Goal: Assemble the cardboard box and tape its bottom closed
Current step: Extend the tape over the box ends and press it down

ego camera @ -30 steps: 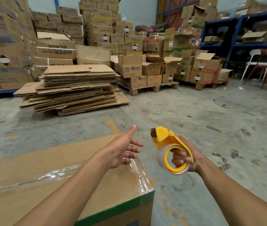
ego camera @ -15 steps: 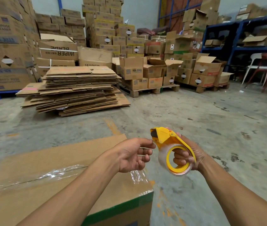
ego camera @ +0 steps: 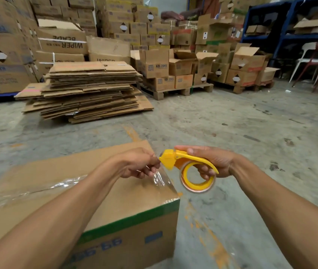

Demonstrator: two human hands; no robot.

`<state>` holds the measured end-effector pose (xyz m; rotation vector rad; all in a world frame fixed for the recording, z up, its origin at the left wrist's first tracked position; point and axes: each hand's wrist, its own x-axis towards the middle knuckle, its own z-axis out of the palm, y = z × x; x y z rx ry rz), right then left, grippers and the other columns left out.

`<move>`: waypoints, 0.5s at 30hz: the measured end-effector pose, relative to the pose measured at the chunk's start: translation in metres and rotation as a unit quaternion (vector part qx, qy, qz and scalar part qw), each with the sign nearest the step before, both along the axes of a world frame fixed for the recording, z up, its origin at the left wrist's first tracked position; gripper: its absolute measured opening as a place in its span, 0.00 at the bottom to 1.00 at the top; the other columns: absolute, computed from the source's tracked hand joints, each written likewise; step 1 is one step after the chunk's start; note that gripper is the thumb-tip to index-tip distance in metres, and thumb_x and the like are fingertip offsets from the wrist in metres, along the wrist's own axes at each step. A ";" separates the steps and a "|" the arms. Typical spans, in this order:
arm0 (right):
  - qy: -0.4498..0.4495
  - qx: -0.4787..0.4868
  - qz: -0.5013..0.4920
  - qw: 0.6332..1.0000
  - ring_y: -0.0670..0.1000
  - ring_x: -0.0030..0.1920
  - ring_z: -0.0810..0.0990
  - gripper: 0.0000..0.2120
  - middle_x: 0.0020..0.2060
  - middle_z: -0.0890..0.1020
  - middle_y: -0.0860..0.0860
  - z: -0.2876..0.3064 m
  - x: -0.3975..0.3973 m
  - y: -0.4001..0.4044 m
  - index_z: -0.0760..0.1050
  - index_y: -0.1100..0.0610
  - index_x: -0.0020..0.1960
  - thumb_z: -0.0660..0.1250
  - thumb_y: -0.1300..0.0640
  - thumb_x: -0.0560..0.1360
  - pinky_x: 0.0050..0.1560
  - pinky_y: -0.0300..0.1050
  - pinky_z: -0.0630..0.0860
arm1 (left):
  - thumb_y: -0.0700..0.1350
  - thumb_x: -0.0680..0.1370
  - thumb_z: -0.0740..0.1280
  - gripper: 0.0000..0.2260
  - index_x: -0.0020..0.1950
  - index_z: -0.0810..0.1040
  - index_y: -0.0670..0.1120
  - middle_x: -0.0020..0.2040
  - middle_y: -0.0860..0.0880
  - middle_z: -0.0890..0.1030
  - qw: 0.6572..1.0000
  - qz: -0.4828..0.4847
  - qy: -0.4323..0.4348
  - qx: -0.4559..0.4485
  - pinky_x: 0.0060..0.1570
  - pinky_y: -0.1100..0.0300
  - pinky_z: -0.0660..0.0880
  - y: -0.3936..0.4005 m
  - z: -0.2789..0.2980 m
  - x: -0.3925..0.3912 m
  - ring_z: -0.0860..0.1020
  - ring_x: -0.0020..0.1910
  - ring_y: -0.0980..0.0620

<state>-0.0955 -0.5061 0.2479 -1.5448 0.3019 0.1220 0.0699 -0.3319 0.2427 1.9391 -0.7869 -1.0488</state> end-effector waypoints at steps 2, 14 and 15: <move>0.016 -0.017 0.013 1.000 0.45 0.18 0.67 0.20 0.21 0.73 0.48 0.001 -0.001 0.003 0.73 0.44 0.67 0.63 0.49 0.76 0.22 0.38 0.69 | 0.43 0.82 0.61 0.13 0.37 0.73 0.46 0.30 0.50 0.74 0.999 -0.002 -0.027 0.017 0.27 0.64 0.63 0.011 -0.003 0.016 0.73 0.25 0.57; 0.012 -0.033 -0.005 0.999 0.48 0.23 0.74 0.21 0.40 0.82 0.56 0.010 -0.017 -0.002 0.76 0.45 0.66 0.68 0.53 0.73 0.21 0.40 0.74 | 0.47 0.82 0.61 0.14 0.37 0.73 0.47 0.33 0.49 0.77 0.975 0.029 -0.216 0.046 0.30 0.61 0.62 0.000 0.020 0.074 0.81 0.34 0.53; 0.008 -0.044 -0.007 0.999 0.48 0.23 0.74 0.22 0.39 0.83 0.55 0.011 -0.019 -0.002 0.76 0.45 0.66 0.68 0.53 0.72 0.21 0.41 0.75 | 0.45 0.82 0.60 0.13 0.38 0.73 0.46 0.35 0.47 0.78 0.974 0.039 -0.221 0.028 0.29 0.62 0.62 -0.008 0.021 0.072 0.82 0.35 0.51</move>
